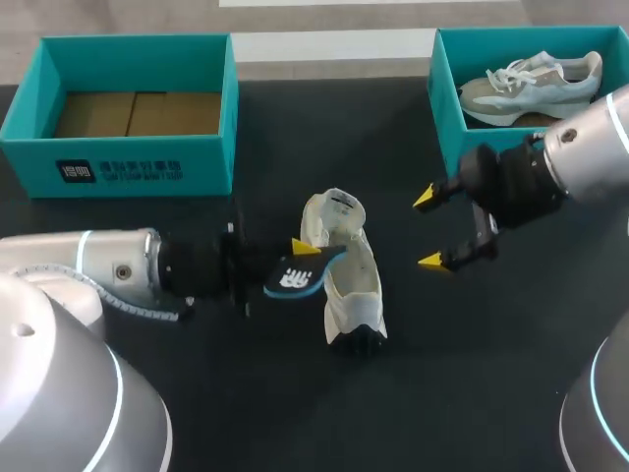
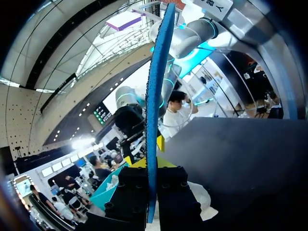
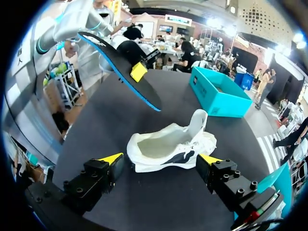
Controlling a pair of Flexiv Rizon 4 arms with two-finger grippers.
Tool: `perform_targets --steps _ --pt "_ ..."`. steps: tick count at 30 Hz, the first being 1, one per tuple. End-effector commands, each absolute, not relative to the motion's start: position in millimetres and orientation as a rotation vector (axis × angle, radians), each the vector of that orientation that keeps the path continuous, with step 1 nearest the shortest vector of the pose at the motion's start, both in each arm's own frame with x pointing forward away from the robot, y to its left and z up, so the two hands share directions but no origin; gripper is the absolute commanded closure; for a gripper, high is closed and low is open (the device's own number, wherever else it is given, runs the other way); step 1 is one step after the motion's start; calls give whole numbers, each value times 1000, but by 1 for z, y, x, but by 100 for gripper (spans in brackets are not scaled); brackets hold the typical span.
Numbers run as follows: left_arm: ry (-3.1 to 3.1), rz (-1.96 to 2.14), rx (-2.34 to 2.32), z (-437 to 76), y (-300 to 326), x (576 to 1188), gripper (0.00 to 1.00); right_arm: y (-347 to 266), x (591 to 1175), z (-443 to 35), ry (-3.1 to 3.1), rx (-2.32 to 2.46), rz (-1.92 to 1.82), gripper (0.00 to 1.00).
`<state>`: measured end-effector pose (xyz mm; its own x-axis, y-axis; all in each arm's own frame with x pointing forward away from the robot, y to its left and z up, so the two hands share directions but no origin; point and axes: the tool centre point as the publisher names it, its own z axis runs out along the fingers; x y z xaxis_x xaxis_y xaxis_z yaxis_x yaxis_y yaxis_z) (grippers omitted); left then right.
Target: Take the shoe out of the shoebox, open the shoe tongue, remove and reinsert the insole, then place the shoe into the shoebox
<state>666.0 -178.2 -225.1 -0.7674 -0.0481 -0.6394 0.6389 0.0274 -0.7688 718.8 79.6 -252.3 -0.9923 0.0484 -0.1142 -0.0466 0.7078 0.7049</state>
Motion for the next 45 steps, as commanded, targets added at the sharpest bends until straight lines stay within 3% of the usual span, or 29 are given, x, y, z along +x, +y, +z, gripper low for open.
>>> perform_targets --steps 1,14,23,45 --pt "1817 -1781 591 -232 -190 665 100 84 720 -258 2781 5 1157 0" --pt "1817 -1781 591 -232 -190 665 100 84 720 -258 2781 5 1157 0" --pt "1814 -1770 676 -248 -200 661 100 88 733 -293 2819 -157 871 0" --pt "1783 -1782 656 -263 -195 663 100 115 753 -322 2839 -319 886 0"
